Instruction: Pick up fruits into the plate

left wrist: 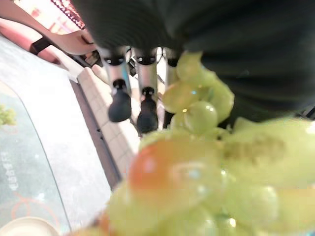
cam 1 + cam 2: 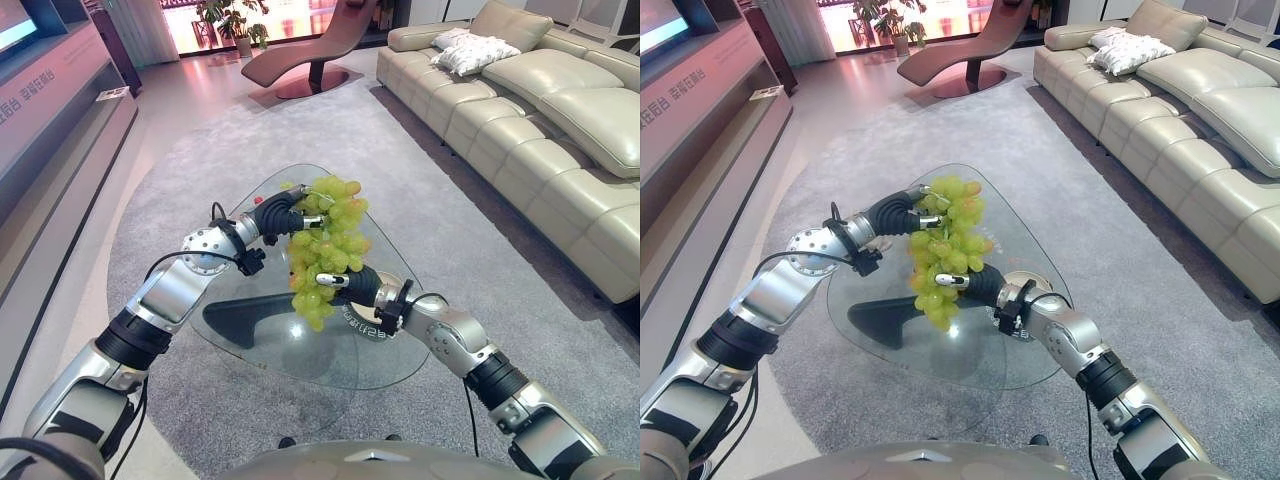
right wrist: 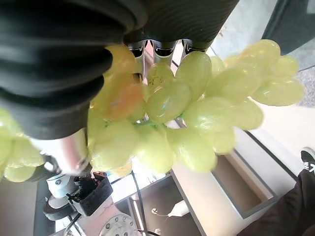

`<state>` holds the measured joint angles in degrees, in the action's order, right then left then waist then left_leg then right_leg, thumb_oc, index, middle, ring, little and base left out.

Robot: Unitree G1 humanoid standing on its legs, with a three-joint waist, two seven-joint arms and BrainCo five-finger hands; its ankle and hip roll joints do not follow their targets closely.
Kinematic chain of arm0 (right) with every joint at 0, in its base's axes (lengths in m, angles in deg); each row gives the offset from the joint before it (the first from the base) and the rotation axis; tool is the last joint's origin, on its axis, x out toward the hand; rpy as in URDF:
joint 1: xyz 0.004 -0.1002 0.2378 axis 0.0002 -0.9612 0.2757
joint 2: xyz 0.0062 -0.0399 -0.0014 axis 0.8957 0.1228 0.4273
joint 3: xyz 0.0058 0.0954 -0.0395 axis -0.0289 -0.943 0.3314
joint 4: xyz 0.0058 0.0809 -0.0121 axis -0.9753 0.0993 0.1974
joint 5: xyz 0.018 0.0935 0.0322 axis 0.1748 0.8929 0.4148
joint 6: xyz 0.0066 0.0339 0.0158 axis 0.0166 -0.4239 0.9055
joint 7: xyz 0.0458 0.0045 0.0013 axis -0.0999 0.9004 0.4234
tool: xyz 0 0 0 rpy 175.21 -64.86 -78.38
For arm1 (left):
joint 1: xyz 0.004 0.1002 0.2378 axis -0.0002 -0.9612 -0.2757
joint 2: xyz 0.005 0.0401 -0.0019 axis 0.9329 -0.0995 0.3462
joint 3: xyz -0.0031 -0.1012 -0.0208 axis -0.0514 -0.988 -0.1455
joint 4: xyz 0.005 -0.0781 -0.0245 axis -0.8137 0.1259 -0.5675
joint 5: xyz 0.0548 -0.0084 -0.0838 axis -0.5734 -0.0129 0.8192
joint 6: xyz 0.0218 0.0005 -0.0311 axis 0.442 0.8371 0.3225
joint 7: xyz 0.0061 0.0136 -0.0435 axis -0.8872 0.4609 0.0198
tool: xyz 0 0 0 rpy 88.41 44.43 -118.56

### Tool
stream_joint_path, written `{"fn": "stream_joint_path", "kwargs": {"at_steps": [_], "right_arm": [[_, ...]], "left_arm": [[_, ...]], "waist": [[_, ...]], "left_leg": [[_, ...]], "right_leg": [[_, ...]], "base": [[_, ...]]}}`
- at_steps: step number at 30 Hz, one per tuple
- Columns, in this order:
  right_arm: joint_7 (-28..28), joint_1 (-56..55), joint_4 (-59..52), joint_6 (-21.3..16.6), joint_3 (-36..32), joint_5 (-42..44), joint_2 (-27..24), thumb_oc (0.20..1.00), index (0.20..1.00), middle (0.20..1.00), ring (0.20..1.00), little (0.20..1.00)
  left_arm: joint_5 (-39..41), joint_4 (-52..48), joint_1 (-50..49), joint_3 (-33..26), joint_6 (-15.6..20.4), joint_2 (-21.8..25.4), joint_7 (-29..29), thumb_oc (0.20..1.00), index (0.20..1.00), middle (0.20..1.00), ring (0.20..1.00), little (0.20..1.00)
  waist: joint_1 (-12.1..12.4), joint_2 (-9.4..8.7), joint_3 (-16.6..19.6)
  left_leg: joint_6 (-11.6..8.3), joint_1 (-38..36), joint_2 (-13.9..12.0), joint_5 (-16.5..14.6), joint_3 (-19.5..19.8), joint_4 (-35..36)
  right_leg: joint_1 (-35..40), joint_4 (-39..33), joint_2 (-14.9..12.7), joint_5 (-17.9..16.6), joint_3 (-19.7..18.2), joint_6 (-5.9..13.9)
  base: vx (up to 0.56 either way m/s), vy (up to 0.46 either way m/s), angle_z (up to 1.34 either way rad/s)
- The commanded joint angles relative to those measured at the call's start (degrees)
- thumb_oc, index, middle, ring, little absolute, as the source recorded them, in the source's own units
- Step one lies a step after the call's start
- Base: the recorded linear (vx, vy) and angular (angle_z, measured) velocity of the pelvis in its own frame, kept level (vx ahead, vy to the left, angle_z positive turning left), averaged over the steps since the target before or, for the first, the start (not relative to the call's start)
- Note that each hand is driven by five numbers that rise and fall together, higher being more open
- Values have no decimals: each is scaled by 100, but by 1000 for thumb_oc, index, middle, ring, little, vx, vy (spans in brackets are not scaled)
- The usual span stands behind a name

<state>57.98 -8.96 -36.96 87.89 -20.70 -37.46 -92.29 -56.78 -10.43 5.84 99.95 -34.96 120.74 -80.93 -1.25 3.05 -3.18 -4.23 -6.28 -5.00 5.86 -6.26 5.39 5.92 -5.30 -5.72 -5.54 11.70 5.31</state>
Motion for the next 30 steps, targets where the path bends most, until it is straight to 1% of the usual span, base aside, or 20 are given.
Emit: {"fn": "stream_joint_path", "kwargs": {"at_steps": [1,8,14,15,16,17,22,26,27,29,30], "right_arm": [[-133,84,-428,-286,40,355,358,200,200,200,200,200],[-39,64,-432,-292,7,383,366,200,200,200,200,200],[-25,-57,-399,-315,-87,266,299,200,200,200,200,200],[-27,-85,-392,-319,-118,220,272,200,200,200,200,200],[-26,-103,-381,-322,-140,179,255,200,200,200,200,200],[6,-154,-369,-359,-187,70,197,200,200,200,200,200],[31,-339,-383,-380,-511,-294,-119,200,200,200,200,200],[-52,-605,-402,-473,-903,-731,-503,200,200,200,200,200],[-99,-738,-398,-499,-1111,-859,-676,200,200,200,200,200],[-100,-849,-380,-496,-1297,-950,-826,200,200,200,200,200],[-154,-933,-330,-539,-1436,-1045,-967,200,200,200,200,200]], "left_arm": [[246,79,641,-121,143,-34,195,200,200,200,200,200],[199,84,559,-161,102,-45,141,200,200,200,200,200],[442,166,413,-274,84,-47,254,200,200,200,200,200],[471,174,362,-314,70,-66,266,231,231,231,231,231],[494,185,328,-337,59,-78,281,442,442,442,442,442],[555,216,226,-391,59,-87,325,1000,1000,1000,1000,1000],[668,255,-262,-694,125,-101,494,1000,1000,1000,1000,1000],[661,336,-833,-1018,196,-107,611,1000,1000,1000,1000,1000],[694,399,-1126,-1201,199,-98,628,1000,1000,1000,1000,1000],[621,530,-1400,-1358,178,-100,685,1000,1000,1000,1000,1000],[588,668,-1605,-1449,264,-46,733,1000,1000,1000,1000,1000]], "waist": [[96,-302,86],[112,-313,71],[112,-322,56],[110,-325,52],[110,-327,51],[114,-330,43],[132,-352,14],[163,-385,-46],[181,-401,-77],[197,-414,-107],[212,-417,-135]], "left_leg": [[129,-197,324,-402,-130,-39],[130,-195,322,-405,-119,-39],[139,-194,329,-403,-103,-39],[139,-192,330,-402,-102,-39],[140,-191,329,-400,-101,-39],[142,-186,330,-399,-96,-39],[136,-178,319,-400,-87,-39],[137,-158,309,-397,-74,-39],[132,-152,301,-396,-70,-39],[125,-141,294,-394,-70,-39],[118,-130,286,-390,-62,-39]], "right_leg": [[218,30,-49,141,159,143],[219,30,-53,136,167,148],[216,30,-47,131,151,145],[213,30,-44,130,148,143],[212,30,-43,129,146,143],[208,30,-40,127,143,140],[202,30,-47,123,156,145],[194,30,-48,121,175,141],[195,30,-52,119,191,138],[192,30,-47,122,204,132],[188,30,-48,123,217,129]], "base": [[0,0,0],[0,0,0],[0,0,0],[0,0,0],[0,0,0],[0,0,0],[0,0,0],[0,0,0],[0,0,0],[26,-21,4],[20,-21,4]]}}
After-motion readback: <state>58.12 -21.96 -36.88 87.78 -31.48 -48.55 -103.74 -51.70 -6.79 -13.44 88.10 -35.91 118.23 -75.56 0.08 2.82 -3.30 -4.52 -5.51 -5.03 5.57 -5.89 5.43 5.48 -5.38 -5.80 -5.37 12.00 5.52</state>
